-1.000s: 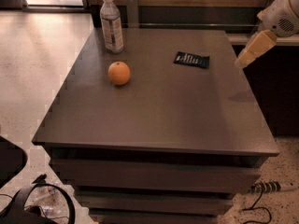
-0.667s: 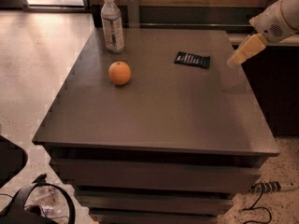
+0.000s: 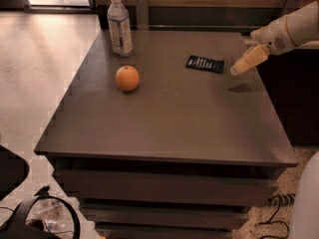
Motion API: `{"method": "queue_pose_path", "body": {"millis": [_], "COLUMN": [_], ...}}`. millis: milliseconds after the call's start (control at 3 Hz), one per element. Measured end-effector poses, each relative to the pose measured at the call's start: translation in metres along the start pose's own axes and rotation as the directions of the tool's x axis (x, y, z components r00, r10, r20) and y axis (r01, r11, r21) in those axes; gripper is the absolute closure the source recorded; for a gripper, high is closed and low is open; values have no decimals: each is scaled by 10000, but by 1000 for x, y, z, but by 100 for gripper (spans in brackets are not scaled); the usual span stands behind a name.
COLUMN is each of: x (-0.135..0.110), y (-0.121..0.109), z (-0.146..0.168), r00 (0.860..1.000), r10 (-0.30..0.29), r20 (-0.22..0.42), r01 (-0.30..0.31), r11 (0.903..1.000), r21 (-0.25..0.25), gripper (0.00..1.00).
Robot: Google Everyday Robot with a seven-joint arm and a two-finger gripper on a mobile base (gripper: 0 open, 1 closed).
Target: Pick rxbar blueberry
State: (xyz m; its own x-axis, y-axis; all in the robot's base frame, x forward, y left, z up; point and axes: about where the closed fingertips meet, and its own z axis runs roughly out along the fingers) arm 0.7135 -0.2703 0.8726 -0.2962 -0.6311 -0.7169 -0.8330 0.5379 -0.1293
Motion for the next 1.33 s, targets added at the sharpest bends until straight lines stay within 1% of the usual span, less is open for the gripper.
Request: {"method": "queue_pose_path", "body": {"millis": [333, 667, 1000, 1333], "x": [7, 7, 11, 7], "y": [-3, -3, -6, -6], "z": [15, 18, 37, 54], "r00": [9993, 9992, 9927, 9827], "r10": [254, 273, 591, 754], "r20": [265, 294, 1056, 1693], "r01": [-248, -264, -520, -573], "r11": [9994, 9993, 9963, 9924], "r21": [-238, -281, -685, -1092], "gripper": [0, 0, 0, 0]}}
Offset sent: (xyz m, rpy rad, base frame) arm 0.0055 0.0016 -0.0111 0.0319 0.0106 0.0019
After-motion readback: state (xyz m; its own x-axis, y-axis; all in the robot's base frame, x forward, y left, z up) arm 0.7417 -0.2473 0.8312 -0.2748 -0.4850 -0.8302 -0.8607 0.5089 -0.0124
